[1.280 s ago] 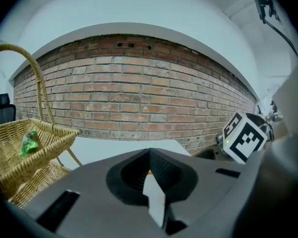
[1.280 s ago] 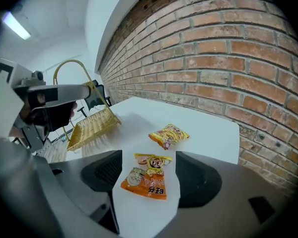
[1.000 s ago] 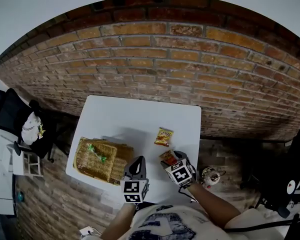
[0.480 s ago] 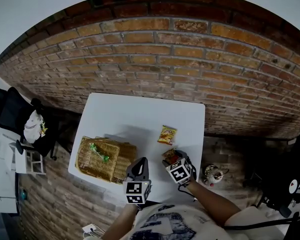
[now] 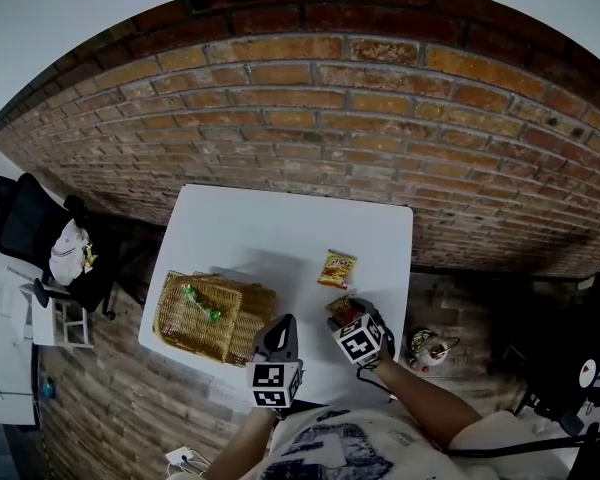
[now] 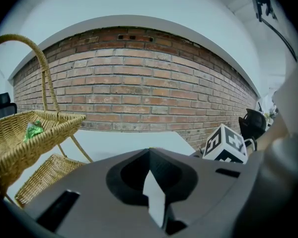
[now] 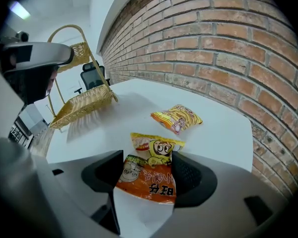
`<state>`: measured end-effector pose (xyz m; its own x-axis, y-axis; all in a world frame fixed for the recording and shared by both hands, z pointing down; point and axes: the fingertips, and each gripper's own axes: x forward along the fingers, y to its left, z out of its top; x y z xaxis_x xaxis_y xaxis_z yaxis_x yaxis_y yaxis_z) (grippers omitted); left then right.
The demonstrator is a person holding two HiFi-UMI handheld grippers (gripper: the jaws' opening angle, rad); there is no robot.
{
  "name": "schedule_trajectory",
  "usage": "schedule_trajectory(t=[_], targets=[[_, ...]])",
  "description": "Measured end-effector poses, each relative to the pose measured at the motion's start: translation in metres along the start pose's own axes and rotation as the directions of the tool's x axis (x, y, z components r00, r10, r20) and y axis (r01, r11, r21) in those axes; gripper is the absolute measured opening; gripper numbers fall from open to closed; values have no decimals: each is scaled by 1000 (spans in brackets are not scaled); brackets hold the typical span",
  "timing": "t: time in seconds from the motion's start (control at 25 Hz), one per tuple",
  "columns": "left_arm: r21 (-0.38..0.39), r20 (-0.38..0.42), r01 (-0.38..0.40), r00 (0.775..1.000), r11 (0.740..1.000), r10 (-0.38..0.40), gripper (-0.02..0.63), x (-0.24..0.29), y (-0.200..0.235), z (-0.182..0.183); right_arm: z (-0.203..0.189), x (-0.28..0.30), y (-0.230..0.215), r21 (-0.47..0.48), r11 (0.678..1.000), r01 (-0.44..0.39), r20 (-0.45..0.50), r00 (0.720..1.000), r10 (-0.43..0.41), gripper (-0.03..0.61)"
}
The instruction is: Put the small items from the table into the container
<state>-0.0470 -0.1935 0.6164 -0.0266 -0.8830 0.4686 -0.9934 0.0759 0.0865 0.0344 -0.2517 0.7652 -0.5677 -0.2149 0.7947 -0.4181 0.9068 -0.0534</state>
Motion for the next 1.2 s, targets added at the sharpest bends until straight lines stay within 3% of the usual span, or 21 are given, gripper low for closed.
schedule_trajectory(t=[0.16, 0.6, 0.88, 1.2], targets=[[0, 1, 3, 1000, 1000, -3, 49, -3, -3, 0, -2, 1, 2, -22, 1000, -5, -13, 1000, 5, 297], [-10, 5, 7, 1000, 1000, -7, 49, -18, -2, -4, -9, -5, 9, -64, 998, 10, -20, 1000, -11, 152], [1, 26, 18, 1000, 1000, -18, 49, -31, -1, -3, -14, -18, 11, -44, 997, 57, -9, 998, -57, 124], [24, 46, 59, 997, 998, -60, 49, -51, -3, 6, 4, -50, 16, 25, 993, 118, 68, 990, -120, 121]])
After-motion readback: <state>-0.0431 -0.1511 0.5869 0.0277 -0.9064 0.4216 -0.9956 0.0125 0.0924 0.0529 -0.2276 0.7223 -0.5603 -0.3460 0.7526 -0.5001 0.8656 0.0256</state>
